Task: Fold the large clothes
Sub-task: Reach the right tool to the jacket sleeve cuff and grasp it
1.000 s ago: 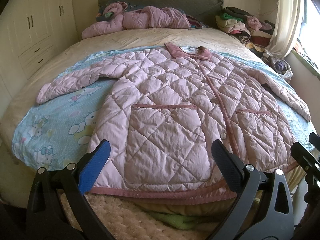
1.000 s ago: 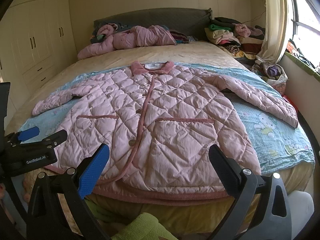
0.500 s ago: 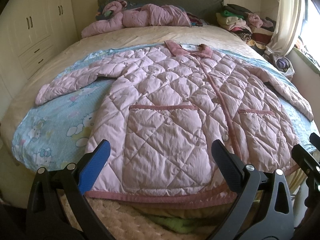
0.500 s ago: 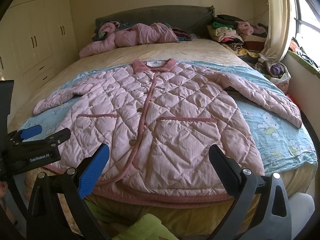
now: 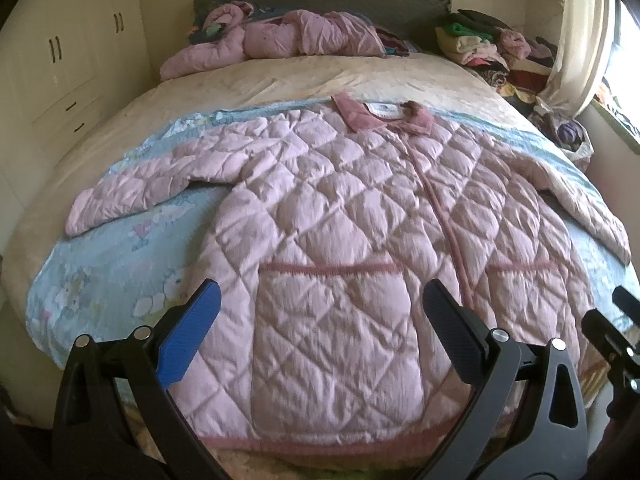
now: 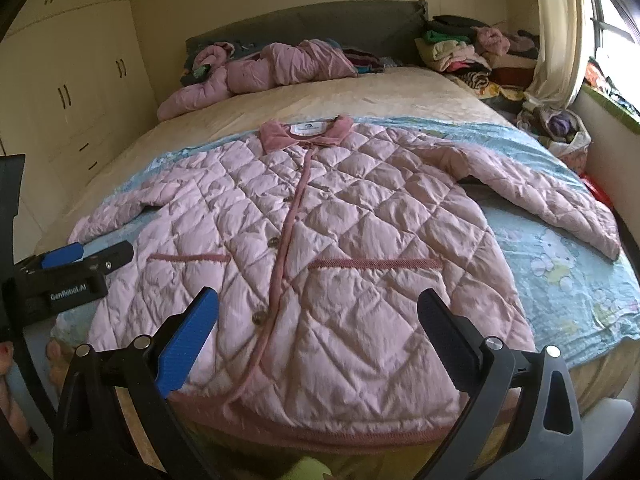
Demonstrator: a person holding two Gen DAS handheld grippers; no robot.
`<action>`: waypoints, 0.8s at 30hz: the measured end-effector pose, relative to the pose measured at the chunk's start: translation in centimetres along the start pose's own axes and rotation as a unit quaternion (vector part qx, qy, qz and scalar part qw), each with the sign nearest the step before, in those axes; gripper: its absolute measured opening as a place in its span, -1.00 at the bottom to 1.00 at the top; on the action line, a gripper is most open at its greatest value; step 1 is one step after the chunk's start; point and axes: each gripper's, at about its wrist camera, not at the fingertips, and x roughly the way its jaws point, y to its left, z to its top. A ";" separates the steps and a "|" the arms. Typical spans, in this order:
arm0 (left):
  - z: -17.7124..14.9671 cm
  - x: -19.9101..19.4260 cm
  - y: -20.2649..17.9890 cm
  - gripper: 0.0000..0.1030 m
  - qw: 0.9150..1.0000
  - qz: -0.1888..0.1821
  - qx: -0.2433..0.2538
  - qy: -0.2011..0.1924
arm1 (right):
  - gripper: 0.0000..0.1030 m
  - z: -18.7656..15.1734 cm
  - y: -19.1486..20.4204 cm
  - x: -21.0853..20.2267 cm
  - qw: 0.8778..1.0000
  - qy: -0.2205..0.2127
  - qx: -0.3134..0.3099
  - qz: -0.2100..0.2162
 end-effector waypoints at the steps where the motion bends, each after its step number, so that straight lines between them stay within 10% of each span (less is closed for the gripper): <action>1: 0.5 0.2 0.0 0.84 1.000 0.000 0.000 0.000 | 0.92 0.4 -0.1 0.2 1.000 0.000 0.002 0.002; 24: 11.4 4.7 -2.4 0.84 1.000 -0.004 0.018 -0.005 | 0.92 11.9 -2.4 5.2 0.995 -0.025 0.083 0.049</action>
